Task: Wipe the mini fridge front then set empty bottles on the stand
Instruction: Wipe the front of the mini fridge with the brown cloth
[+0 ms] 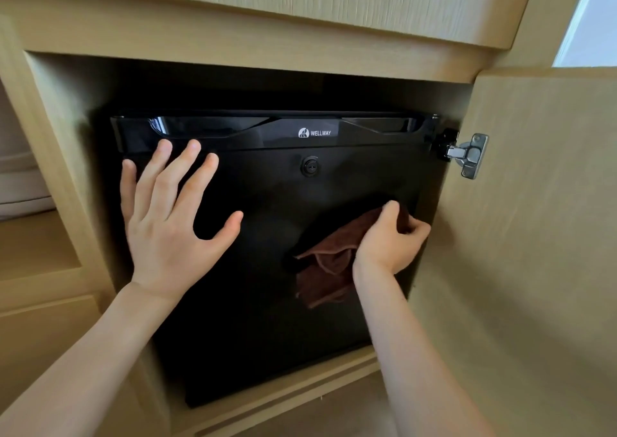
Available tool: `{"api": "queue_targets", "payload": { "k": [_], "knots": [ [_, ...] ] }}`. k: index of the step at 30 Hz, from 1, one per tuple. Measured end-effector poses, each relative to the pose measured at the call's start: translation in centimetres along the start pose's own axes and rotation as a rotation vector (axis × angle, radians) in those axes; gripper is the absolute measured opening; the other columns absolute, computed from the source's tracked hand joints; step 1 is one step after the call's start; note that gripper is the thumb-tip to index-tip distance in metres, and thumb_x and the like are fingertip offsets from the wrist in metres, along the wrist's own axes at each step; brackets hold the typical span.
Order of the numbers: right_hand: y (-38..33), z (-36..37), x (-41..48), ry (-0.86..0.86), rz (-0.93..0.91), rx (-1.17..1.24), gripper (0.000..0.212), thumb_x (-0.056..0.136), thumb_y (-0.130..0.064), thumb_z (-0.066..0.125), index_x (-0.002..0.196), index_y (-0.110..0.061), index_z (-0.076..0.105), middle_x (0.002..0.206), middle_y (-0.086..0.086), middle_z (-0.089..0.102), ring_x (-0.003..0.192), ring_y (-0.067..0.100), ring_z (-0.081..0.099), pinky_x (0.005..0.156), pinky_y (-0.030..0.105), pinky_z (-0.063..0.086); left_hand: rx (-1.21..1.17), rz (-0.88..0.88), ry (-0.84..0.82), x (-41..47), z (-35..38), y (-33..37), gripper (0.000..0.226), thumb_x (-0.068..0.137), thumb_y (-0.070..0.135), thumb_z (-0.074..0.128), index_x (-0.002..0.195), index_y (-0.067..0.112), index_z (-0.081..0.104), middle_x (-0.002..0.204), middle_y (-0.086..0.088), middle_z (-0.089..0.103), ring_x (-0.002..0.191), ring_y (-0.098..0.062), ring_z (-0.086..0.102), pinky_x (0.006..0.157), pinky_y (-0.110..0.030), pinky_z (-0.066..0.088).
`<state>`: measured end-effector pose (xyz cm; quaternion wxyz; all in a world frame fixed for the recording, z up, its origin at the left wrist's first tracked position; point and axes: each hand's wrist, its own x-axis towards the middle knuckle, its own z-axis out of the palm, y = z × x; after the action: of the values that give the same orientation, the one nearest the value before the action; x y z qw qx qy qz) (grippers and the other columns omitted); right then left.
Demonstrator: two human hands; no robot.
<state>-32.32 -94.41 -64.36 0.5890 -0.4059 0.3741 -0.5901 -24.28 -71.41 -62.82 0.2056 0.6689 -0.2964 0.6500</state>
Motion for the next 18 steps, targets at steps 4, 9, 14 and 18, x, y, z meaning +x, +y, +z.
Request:
{"api": "queue_targets", "payload": {
  "k": [4,9,14,18],
  "knots": [
    [1.0,0.3,-4.9,-0.116,-0.169,-0.077,0.018,0.083,-0.042,0.064,0.091,-0.041,0.047,0.094,-0.012,0.064,0.082,0.006,0.062,0.071,0.035,0.052,-0.002,-0.004,-0.006,0.1,0.1,0.4,0.058,0.087,0.038,0.07,0.136,0.009,0.058,0.143,-0.013,0.051,0.145,-0.029,0.034,0.121,-0.056,0.02],
    [0.7,0.2,-5.0,-0.253,-0.209,-0.018,0.023,0.075,-0.045,0.065,0.09,-0.038,0.049,0.085,-0.017,0.058,0.077,0.004,0.059,0.066,0.024,0.048,0.039,0.121,-0.02,0.7,0.5,0.4,0.055,0.087,0.034,0.067,0.138,0.012,0.058,0.147,-0.009,0.052,0.146,-0.029,0.034,0.123,-0.049,0.014],
    [-0.1,0.5,1.2,-0.028,-0.085,0.07,0.02,0.083,-0.034,0.072,0.09,-0.023,0.055,0.084,-0.01,0.06,0.07,-0.003,0.059,0.053,0.006,0.039,-0.011,0.228,-0.09,1.6,0.9,0.5,0.055,0.091,0.031,0.064,0.142,0.012,0.054,0.151,-0.002,0.048,0.146,-0.025,0.035,0.123,-0.05,0.016],
    [2.3,-1.5,2.6,0.006,0.101,0.055,0.018,0.09,-0.037,0.068,0.087,-0.03,0.051,0.092,-0.009,0.06,0.081,0.007,0.06,0.059,0.019,0.041,-0.03,0.213,-0.09,1.6,0.9,0.6,0.055,0.092,0.031,0.063,0.142,0.012,0.054,0.151,-0.003,0.048,0.146,-0.025,0.035,0.123,-0.048,0.017]
  ]
}}
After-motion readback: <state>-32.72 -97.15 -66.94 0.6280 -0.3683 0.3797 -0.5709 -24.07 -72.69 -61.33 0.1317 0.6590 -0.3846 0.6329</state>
